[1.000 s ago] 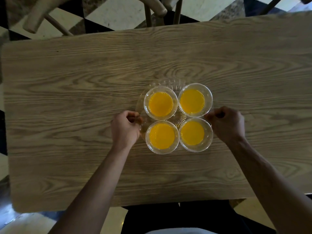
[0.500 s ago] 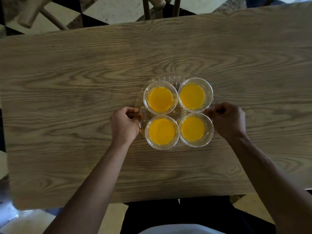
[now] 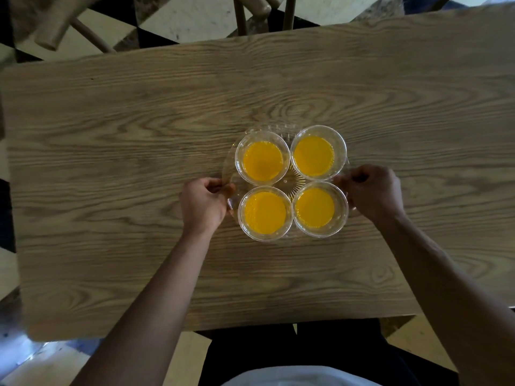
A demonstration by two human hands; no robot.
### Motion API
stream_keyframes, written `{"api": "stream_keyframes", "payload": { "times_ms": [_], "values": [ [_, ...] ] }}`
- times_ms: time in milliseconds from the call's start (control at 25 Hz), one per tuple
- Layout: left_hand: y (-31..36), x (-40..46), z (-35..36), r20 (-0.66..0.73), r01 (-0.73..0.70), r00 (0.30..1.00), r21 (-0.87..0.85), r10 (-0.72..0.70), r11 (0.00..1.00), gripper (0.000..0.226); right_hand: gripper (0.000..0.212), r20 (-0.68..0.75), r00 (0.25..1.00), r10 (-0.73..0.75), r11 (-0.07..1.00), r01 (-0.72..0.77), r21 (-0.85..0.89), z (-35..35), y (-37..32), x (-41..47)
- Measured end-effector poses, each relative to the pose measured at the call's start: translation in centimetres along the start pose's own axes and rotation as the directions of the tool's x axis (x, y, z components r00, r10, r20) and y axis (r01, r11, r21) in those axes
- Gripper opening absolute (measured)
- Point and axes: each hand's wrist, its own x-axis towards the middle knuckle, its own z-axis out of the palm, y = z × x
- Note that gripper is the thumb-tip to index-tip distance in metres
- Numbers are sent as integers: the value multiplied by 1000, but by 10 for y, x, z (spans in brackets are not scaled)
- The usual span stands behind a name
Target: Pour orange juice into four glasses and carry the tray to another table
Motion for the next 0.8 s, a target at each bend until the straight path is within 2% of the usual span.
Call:
{"api": "stream_keyframes", "payload": {
  "times_ms": [240, 320, 440, 600, 720, 800],
  "values": [
    [7, -7, -6, 42, 7, 999, 42, -8, 999, 22, 16, 66, 998, 21, 999, -24, 40, -9, -4, -5],
    [6, -9, -11, 63, -38, 997, 91, 32, 995, 22, 13, 56, 998, 16, 999, -18, 42, -11, -3, -8],
    [-1, -8, -17, 63, -106, 993, 192, 96, 976, 43, 16, 51, 999, -2, 999, 0, 40, -16, -1, -14],
    [2, -18, -21, 28, -215, 975, 340, 218, 915, 33, 28, 50, 999, -21, 999, 19, 35, -18, 5, -17],
    [1, -29, -26, 12, -237, 969, 320, 247, 917, 30, 28, 49, 994, -94, 994, 97, -56, -21, 6, -25],
    [-4, -30, -31, -2, -256, 963, 294, 269, 921, 33, 28, 38, 993, -115, 992, 117, -55, -24, 6, -31]
  ]
}}
